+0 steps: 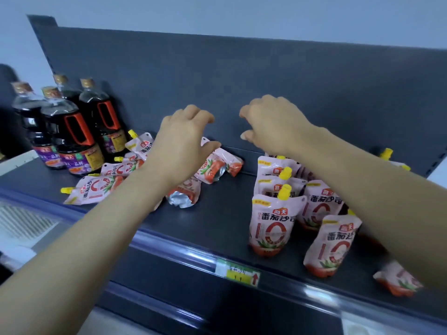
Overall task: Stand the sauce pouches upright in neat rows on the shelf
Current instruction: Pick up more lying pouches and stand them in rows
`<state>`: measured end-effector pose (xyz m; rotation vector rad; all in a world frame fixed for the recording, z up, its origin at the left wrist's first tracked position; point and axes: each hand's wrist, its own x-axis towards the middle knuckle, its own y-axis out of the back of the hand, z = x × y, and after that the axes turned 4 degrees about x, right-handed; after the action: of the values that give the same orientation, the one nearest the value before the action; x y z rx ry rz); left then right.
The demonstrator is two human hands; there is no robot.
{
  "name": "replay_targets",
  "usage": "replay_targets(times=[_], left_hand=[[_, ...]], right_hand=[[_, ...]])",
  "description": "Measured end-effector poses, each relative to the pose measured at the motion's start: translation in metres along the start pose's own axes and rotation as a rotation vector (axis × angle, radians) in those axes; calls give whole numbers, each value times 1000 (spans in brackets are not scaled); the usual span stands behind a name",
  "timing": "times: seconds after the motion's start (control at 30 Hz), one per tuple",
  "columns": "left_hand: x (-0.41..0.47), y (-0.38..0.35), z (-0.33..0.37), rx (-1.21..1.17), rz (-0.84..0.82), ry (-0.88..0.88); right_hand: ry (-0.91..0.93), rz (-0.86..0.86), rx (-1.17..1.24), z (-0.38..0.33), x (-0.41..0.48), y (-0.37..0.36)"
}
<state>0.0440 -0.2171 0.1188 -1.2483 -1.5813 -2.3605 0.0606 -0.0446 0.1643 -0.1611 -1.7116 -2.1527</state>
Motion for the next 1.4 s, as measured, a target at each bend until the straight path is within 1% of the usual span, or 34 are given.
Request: replay_targets(times=[0.1, 0.2, 0.3, 0.43, 0.6, 0.8, 1.0, 1.13, 1.27, 1.4], left_hand=[[4, 14, -29, 123, 53, -70], [7, 29, -58, 210, 84, -110], [9, 37, -85, 252, 93, -143], [8, 36, -121, 247, 67, -162], [9, 16, -159, 195, -33, -145], [17, -21, -178, 135, -156, -95], [26, -60, -180, 161, -266, -63], [35, -93, -186, 183, -368, -10], [45, -131, -191, 145, -487, 70], [57, -162, -195, 49, -543, 156]], right_hand=[[29, 52, -50, -25, 18, 6], [18, 74, -48, -48, 36, 10], [9, 83, -52, -69, 55, 8], [-33, 44, -39, -94, 82, -3], [-122, -100, 1, -108, 111, -34], [-198, -255, -1, -89, 138, -80], [-186, -320, -9, -76, 162, -126], [-180, -338, 2, -69, 172, -163], [-170, -314, 22, -61, 178, -183], [-116, -321, -7, -53, 182, -184]])
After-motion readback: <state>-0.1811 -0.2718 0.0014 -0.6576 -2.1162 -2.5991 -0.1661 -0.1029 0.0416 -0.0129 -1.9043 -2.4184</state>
